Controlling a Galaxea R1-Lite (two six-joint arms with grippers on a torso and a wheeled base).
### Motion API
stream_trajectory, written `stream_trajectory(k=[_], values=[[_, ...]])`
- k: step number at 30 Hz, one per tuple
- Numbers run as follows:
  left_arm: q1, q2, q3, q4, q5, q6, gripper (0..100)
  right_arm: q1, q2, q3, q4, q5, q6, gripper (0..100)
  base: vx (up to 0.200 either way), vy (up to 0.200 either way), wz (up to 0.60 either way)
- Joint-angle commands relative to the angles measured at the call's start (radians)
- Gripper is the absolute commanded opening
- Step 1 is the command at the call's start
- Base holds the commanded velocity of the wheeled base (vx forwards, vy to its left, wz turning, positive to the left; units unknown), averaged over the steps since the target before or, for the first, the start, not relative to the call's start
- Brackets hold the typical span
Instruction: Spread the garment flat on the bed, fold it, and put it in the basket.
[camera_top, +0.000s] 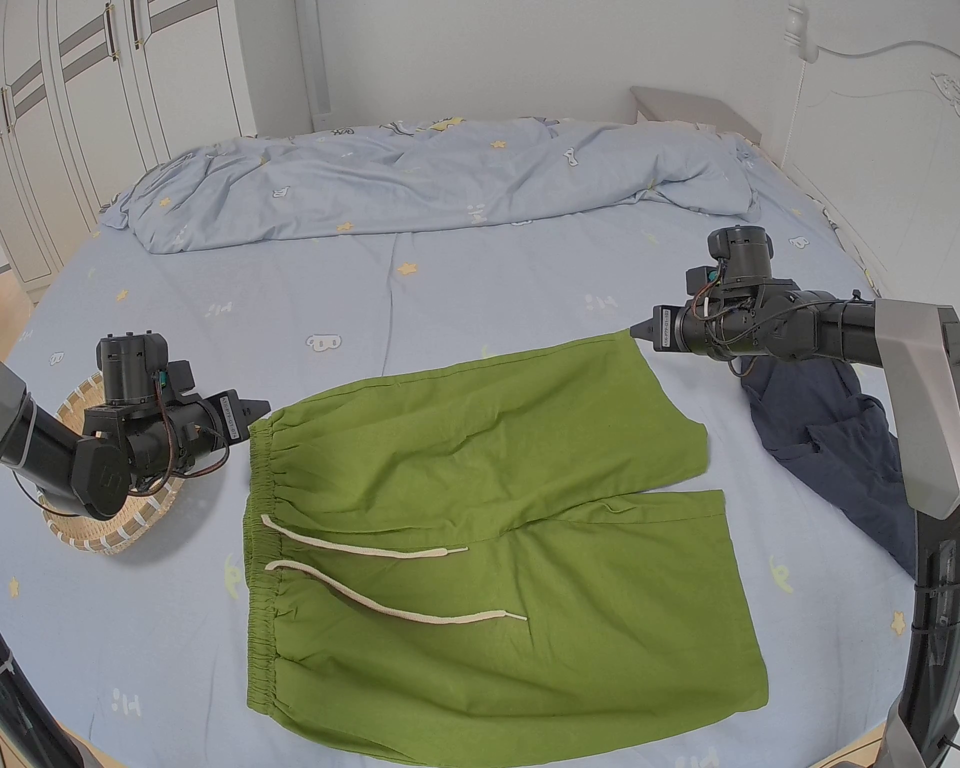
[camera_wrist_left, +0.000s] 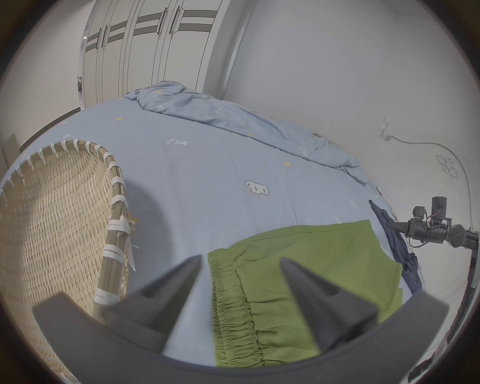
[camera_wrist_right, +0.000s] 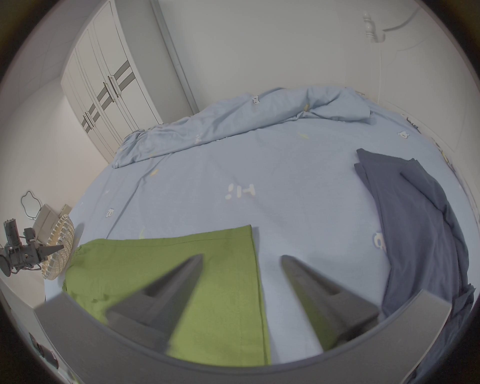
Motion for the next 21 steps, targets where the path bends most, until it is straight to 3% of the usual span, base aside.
stream_trajectory(k=[1,8,13,19,21], values=[[-0.002,0.007,-0.004,-0.001,-0.002,-0.001,100,0.0,-0.001,0.0,-0.026,0.0,0.001,100,0.0,0.0,0.0],[-0.016,-0.043,0.006,-0.002,0.012,-0.003,100,-0.004,-0.012,0.0,-0.04,0.0,0.019,100,0.0,0.0,0.0],[-0.039,-0.168,0.131,-0.002,0.018,-0.013,100,-0.029,-0.173,0.006,0.032,-0.001,0.137,100,0.0,0.0,0.0],[-0.038,-0.246,0.33,-0.002,-0.01,-0.029,100,-0.046,-0.392,0.371,0.044,0.009,0.223,100,0.0,0.0,0.0],[-0.036,-0.276,0.459,-0.002,-0.045,-0.044,100,-0.043,-0.501,0.592,0.011,0.009,0.252,100,0.0,0.0,0.0]])
